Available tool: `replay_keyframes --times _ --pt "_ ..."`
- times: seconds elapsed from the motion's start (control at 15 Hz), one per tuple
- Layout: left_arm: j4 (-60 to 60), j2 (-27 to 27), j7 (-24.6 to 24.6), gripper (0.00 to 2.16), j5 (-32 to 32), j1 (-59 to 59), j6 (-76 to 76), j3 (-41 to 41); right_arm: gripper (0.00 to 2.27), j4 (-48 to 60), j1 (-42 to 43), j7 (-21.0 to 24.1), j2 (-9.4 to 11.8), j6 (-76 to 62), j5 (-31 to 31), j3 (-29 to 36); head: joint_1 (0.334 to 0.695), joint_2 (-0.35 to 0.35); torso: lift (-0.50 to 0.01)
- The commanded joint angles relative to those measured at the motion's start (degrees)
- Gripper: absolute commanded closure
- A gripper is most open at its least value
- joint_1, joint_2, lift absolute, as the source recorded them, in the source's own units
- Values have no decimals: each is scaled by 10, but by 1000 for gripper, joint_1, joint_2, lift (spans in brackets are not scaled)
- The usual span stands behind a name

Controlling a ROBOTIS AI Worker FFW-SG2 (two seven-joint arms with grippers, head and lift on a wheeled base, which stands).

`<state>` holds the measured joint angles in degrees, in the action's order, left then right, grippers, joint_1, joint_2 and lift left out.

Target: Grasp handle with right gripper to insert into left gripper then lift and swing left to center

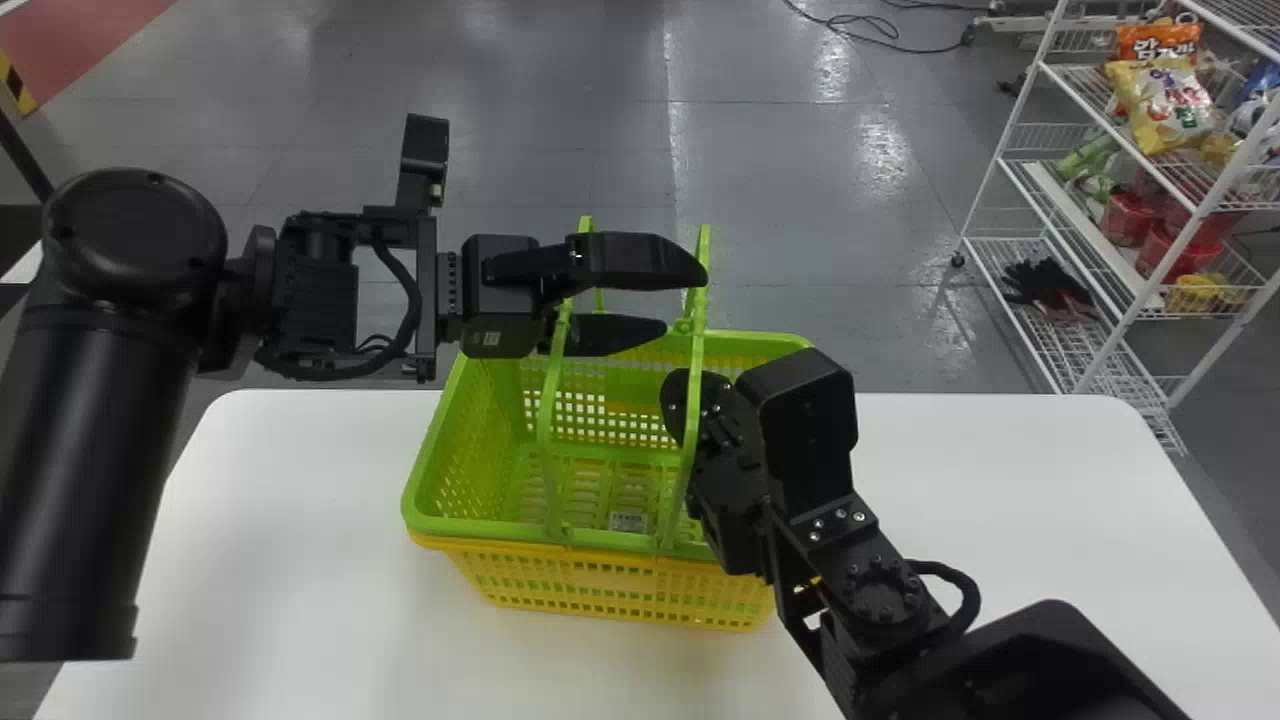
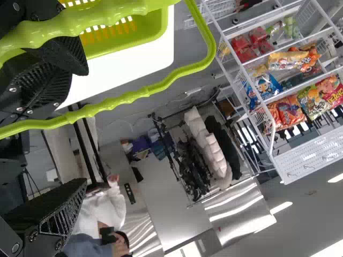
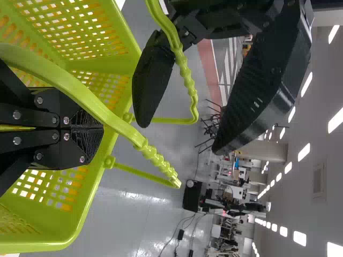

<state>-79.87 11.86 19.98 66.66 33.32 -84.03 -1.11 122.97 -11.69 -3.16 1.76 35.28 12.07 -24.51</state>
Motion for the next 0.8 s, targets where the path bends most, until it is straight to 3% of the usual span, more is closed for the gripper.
replay_keyframes --times 0.0,0.73 --pt "9 -1 5 103 1 3 7 -1 2256 -4 4 0 -1 0 4 -11 695 6 -93" --pt "47 -10 22 103 17 29 16 -13 2256 -17 6 6 -4 -2 13 -19 695 17 -93"
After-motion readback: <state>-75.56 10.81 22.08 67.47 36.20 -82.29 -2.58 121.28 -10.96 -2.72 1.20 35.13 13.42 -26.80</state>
